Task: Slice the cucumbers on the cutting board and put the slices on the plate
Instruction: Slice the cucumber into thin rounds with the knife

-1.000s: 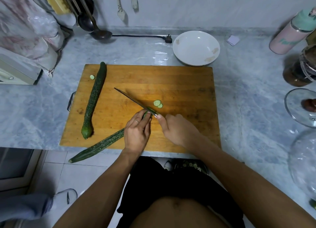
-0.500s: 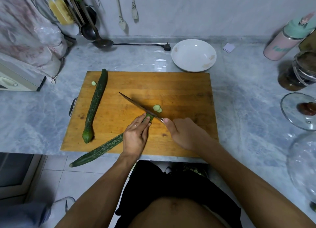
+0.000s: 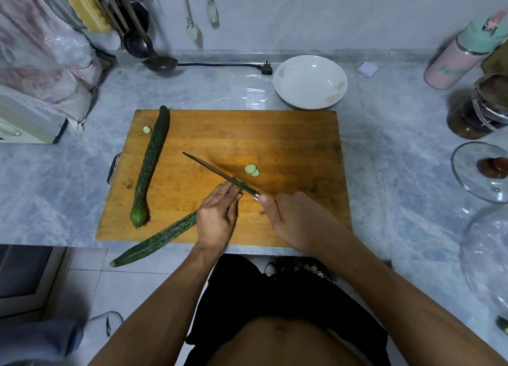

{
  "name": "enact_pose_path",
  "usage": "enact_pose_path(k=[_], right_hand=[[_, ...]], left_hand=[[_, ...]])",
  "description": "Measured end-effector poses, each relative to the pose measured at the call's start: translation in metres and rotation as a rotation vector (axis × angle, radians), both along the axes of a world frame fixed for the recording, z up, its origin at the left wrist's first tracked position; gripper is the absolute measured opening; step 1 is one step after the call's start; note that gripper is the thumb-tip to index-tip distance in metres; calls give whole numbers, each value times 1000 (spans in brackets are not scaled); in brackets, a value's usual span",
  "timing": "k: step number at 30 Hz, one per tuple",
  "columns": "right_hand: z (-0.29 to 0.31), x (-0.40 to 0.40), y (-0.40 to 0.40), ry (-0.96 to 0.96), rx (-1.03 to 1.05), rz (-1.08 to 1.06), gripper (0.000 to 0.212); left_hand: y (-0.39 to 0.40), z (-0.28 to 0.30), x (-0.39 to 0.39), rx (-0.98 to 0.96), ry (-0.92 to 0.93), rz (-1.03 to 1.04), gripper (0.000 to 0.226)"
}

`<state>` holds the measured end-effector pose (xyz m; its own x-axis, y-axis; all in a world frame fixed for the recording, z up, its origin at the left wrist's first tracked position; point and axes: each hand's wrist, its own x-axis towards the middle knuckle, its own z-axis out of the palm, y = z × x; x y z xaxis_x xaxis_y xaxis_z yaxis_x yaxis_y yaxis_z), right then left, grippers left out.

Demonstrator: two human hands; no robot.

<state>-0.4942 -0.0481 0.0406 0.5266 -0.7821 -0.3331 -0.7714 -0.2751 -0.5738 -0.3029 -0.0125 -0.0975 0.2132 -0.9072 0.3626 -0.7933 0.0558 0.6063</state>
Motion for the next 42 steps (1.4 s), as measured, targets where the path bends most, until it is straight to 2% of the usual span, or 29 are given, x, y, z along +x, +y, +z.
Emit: enact_pose_path(k=[6, 8, 12, 16, 23, 29, 33, 38, 42], right_hand=[[-6, 7, -2, 16, 83, -21, 68], [-9, 9, -4, 7, 90, -30, 69], [-15, 16, -6, 18, 67, -61, 64], [-21, 27, -11, 29, 55, -76, 53], [-28, 26, -27, 3, 86, -41, 61], [-9, 14, -45, -61, 173, -65, 68], [-1, 4, -32, -35, 152, -1, 65], [1, 1, -11, 24, 6, 18, 58], [3, 1, -4, 23, 21, 26, 62]], left_hand=[[1, 1, -5, -25, -10, 64, 19], [0, 0, -5, -23, -27, 79, 21], [0, -3, -5, -48, -63, 77, 17], [-1, -2, -6, -52, -70, 61, 22], [4, 8, -5, -40, -11, 20, 23], [2, 11, 1, -19, -51, -14, 28], [2, 10, -1, -14, -62, 0, 27], [3, 7, -4, -22, -65, 34, 26], [2, 2, -5, -8, -83, 42, 20]])
